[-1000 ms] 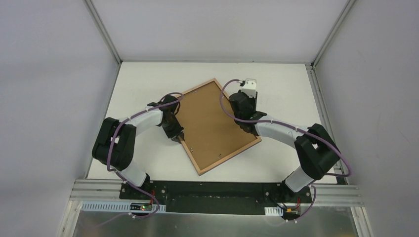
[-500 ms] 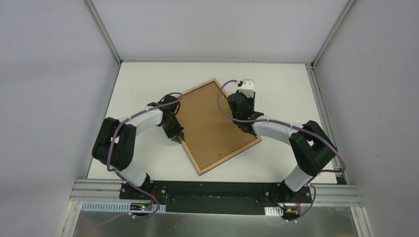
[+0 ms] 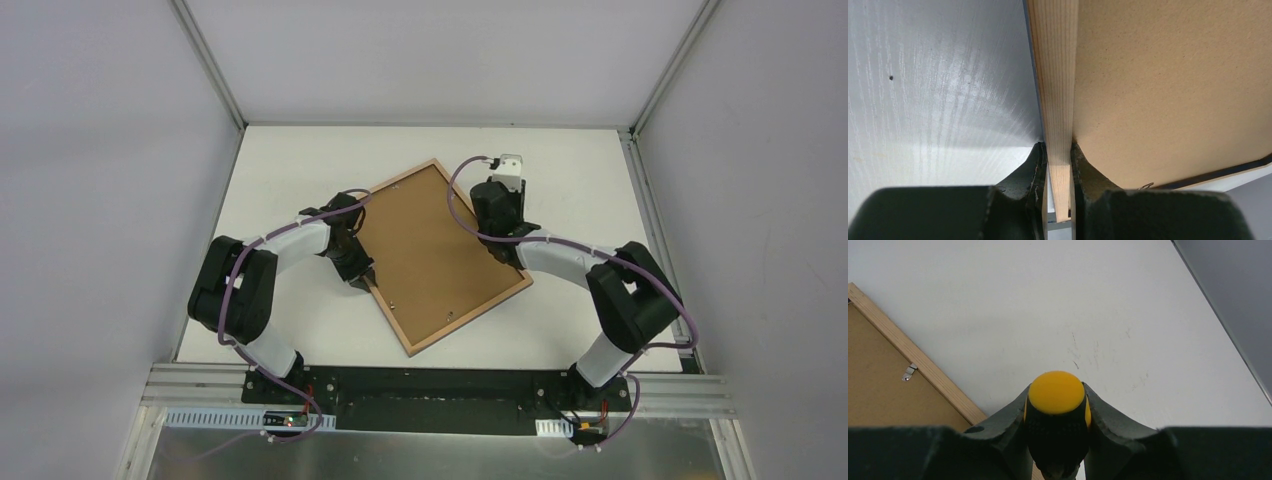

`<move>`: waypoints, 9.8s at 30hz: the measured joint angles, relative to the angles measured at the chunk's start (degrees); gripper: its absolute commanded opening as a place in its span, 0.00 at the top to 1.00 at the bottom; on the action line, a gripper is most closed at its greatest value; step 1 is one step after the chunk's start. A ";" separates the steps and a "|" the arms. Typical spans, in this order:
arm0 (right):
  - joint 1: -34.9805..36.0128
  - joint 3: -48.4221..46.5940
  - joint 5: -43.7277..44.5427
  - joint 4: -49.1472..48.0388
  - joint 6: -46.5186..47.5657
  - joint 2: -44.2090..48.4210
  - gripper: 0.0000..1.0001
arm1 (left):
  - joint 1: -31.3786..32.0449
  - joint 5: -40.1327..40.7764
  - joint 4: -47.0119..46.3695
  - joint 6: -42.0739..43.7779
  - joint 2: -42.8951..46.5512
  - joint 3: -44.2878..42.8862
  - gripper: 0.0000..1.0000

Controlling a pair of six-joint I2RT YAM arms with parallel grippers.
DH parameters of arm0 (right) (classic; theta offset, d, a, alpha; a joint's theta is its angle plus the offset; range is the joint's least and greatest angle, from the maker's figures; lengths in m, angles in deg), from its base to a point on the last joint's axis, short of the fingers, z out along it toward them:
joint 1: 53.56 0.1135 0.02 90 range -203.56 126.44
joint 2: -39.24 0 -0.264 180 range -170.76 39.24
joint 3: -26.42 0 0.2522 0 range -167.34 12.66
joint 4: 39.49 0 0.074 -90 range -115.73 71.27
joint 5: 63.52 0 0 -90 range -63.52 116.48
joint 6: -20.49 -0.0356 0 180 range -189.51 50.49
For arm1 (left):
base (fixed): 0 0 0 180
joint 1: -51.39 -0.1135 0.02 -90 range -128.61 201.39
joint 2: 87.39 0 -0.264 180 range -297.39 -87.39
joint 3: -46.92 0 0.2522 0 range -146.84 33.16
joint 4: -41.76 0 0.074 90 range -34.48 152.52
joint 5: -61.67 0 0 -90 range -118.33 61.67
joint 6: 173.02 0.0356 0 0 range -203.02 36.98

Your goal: Take the photo out of the frame

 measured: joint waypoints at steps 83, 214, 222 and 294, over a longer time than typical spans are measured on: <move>-7.08 -7.65 -60.54 54.40 -36.15 22.29 1.00 | 16.35 -9.27 -14.29 6.71 16.68 -15.37 0.13; -5.81 -33.27 -17.18 27.65 -20.74 -13.03 1.00 | -9.25 -0.46 2.27 18.95 -11.26 -13.35 1.00; -5.18 -36.76 -16.09 26.56 -18.53 -16.46 1.00 | -9.25 -0.48 2.36 20.06 -11.26 -13.35 1.00; -2.43 -34.14 -7.32 16.87 -11.21 -17.57 1.00 | -9.27 -0.09 5.27 20.00 -12.41 -14.97 1.00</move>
